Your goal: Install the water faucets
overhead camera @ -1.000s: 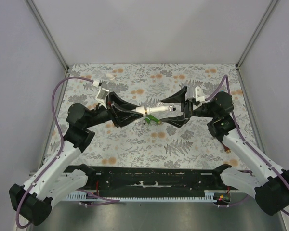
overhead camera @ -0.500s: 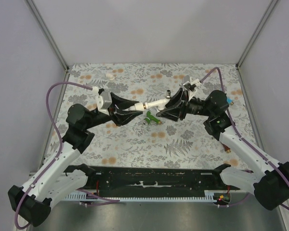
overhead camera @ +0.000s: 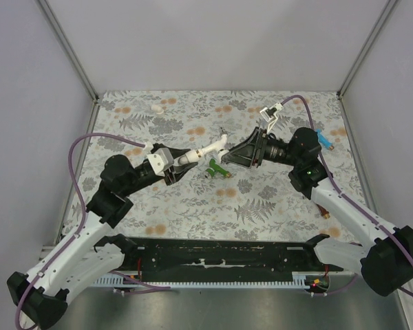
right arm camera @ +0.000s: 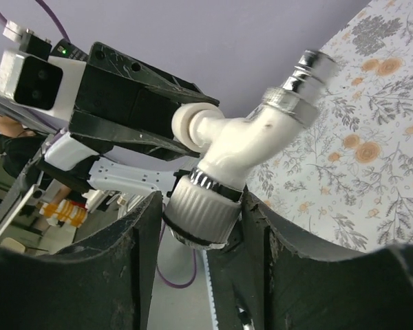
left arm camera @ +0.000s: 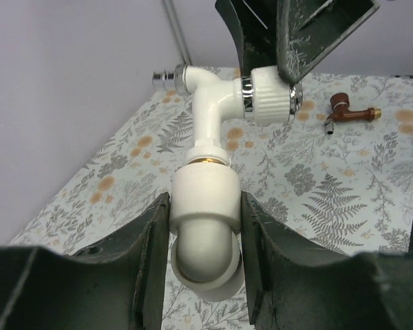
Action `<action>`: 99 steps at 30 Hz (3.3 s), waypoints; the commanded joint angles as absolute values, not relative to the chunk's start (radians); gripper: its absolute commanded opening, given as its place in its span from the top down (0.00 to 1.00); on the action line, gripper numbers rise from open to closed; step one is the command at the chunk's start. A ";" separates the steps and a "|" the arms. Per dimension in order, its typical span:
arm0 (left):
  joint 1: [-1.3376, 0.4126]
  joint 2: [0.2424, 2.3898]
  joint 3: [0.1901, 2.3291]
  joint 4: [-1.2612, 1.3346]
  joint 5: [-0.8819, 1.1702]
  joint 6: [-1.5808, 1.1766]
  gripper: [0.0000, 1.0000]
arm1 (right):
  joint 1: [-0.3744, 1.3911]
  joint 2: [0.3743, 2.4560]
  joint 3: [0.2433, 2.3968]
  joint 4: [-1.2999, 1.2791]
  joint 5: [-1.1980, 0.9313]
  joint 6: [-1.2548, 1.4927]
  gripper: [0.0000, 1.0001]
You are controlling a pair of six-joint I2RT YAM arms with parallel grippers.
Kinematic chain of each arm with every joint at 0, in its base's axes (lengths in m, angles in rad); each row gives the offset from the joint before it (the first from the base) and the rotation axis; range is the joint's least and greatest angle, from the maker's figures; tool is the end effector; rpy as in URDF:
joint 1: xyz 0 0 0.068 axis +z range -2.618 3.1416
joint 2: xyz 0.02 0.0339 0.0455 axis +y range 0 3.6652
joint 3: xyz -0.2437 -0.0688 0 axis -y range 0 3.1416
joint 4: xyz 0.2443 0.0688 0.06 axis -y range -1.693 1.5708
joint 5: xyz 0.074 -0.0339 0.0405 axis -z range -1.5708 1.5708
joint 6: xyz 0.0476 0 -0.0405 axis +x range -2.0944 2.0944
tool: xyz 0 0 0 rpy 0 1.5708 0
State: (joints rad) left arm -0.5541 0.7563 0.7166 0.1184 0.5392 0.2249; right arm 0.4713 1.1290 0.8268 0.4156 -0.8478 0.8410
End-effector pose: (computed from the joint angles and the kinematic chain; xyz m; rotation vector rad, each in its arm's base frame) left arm 0.1604 -0.1280 0.3400 0.9683 1.1973 -0.6637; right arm 0.2259 0.1552 0.3303 -0.4873 1.6741 1.6199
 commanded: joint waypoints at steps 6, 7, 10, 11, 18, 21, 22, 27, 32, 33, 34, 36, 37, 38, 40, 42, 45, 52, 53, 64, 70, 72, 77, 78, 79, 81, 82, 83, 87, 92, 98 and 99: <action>-0.592 0.715 0.730 0.032 0.371 0.396 0.98 | 0.474 1.132 0.833 0.479 -0.841 0.963 0.37; -0.595 0.715 0.730 0.029 0.374 0.400 0.98 | 0.474 1.135 0.844 0.471 -0.838 0.957 0.35; -0.597 0.721 0.736 0.020 0.402 0.396 0.98 | 0.474 1.146 0.880 0.424 -0.825 0.905 0.30; -0.600 0.722 0.738 0.020 0.403 0.393 0.98 | 0.474 1.152 0.893 0.416 -0.821 0.894 0.27; -0.606 0.752 0.744 0.040 0.429 0.319 0.98 | 0.465 1.147 0.994 0.255 -0.772 0.678 0.14; -0.607 0.761 0.750 0.058 0.420 0.253 0.98 | 0.457 1.099 1.031 0.105 -0.740 0.461 0.11; -0.606 0.759 0.752 0.063 0.414 0.227 0.98 | 0.456 1.071 1.031 0.065 -0.723 0.392 0.09; -0.606 0.775 0.758 0.097 0.423 0.138 0.98 | 0.457 0.915 0.941 -0.086 -0.672 0.037 0.05; -0.606 0.795 0.762 0.113 0.465 0.098 0.98 | 0.457 0.793 0.848 -0.167 -0.670 -0.155 0.02; -0.606 0.796 0.761 0.118 0.472 0.091 0.98 | 0.459 0.779 0.832 -0.170 -0.687 -0.181 0.02; -0.606 0.799 0.761 0.124 0.488 0.083 0.98 | 0.457 0.767 0.821 -0.172 -0.699 -0.196 0.02; -0.604 0.807 0.761 0.141 0.529 0.061 0.98 | 0.457 0.756 0.784 -0.134 -0.716 -0.227 0.02; -0.604 0.811 0.758 0.158 0.558 0.046 0.98 | 0.457 0.756 0.769 -0.105 -0.725 -0.232 0.02; -0.606 0.816 0.755 0.176 0.593 0.031 0.98 | 0.457 0.759 0.755 -0.075 -0.739 -0.235 0.02; -0.604 0.827 0.742 0.225 0.652 -0.018 0.98 | 0.456 0.779 0.741 -0.029 -0.774 -0.238 0.02; -0.604 0.842 0.741 0.261 0.707 -0.052 0.98 | 0.457 0.805 0.733 0.018 -0.802 -0.239 0.02; -0.604 0.859 0.744 0.285 0.767 -0.081 0.98 | 0.457 0.834 0.739 0.069 -0.851 -0.230 0.02; -0.604 0.894 0.756 0.284 0.821 -0.095 0.98 | 0.459 0.902 0.813 0.097 -0.977 -0.193 0.02; -0.604 0.896 0.758 0.284 0.824 -0.095 0.98 | 0.460 0.911 0.822 0.101 -0.989 -0.180 0.03; -0.607 0.795 0.735 0.194 0.815 0.142 0.98 | 0.465 1.086 0.920 0.103 -0.899 0.418 1.00; -0.611 0.713 0.724 0.091 0.733 0.310 0.98 | 0.462 1.201 0.882 0.180 -0.907 0.866 1.00; -0.611 0.690 0.723 0.069 0.723 0.345 0.98 | 0.450 1.239 0.841 0.274 -0.916 0.966 0.86; -0.611 0.650 0.715 0.063 0.683 0.359 0.98 | 0.399 1.310 0.853 0.460 -0.980 1.066 0.48; -0.611 0.644 0.713 0.066 0.666 0.353 0.98 | 0.388 1.307 0.870 0.477 -0.985 1.065 0.43; -0.611 0.644 0.715 0.069 0.648 0.344 0.98 | 0.374 1.299 0.886 0.474 -0.986 1.043 0.35; -0.612 0.643 0.716 0.077 0.606 0.315 0.98 | 0.351 1.269 0.931 0.408 -0.986 0.942 0.20; -0.611 0.646 0.715 0.084 0.580 0.289 0.98 | 0.345 1.244 0.955 0.338 -0.974 0.842 0.02; -0.611 0.646 0.712 0.101 0.554 0.267 0.98 | 0.345 1.220 0.983 0.249 -0.957 0.765 0.02; -0.611 0.661 0.710 0.138 0.486 0.192 0.98 | 0.345 1.103 0.996 0.075 -0.878 0.421 0.02; -0.609 0.681 0.712 0.163 0.445 0.117 0.98 | 0.344 0.951 0.876 0.120 -0.789 0.229 0.02; -0.606 0.755 0.736 0.195 0.486 -0.048 0.98 | 0.344 0.839 0.813 0.094 -0.837 0.014 0.02; -0.604 0.770 0.742 0.204 0.503 -0.089 0.98 | 0.344 0.828 0.807 0.080 -0.847 -0.055 0.02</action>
State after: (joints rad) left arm -0.6109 0.7277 0.6926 0.0929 0.4763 0.0872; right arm 0.3431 0.8604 0.8291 0.1257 -0.8307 0.2050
